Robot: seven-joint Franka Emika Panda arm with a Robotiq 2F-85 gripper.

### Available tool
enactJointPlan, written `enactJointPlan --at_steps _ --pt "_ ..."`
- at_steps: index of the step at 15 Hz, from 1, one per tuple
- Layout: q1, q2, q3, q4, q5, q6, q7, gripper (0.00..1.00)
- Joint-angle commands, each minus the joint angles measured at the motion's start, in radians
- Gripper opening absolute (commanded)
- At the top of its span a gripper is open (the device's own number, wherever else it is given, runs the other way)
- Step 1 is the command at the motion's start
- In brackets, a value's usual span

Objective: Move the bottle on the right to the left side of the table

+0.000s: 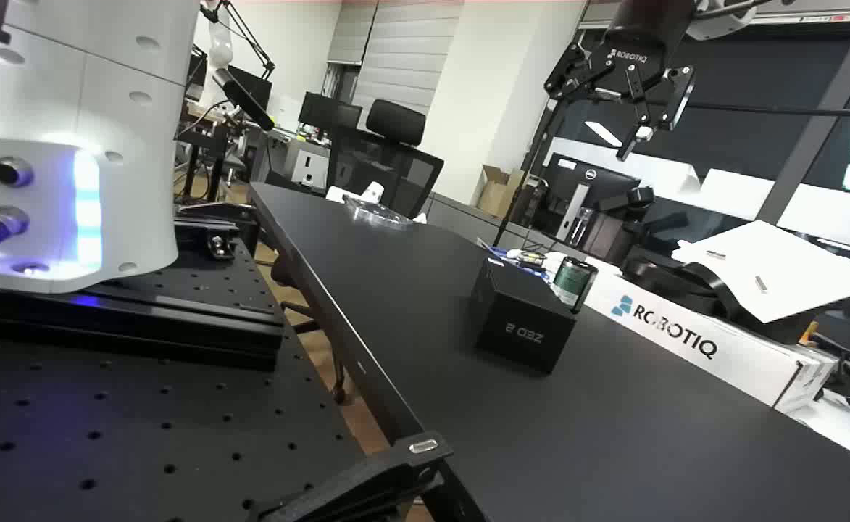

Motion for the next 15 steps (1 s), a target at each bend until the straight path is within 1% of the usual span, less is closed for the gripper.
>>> enactJointPlan --at_steps 1,10,12,15 --pt "-0.029 0.002 0.028 0.001 0.006 -0.001 -0.004 1.00" --pt "-0.029 0.002 0.028 0.001 0.006 -0.001 -0.004 1.00" --pt "-0.028 0.037 0.041 0.041 0.011 0.017 0.005 1.00" --pt "-0.020 0.139 0.068 0.139 0.021 0.060 0.009 1.00"
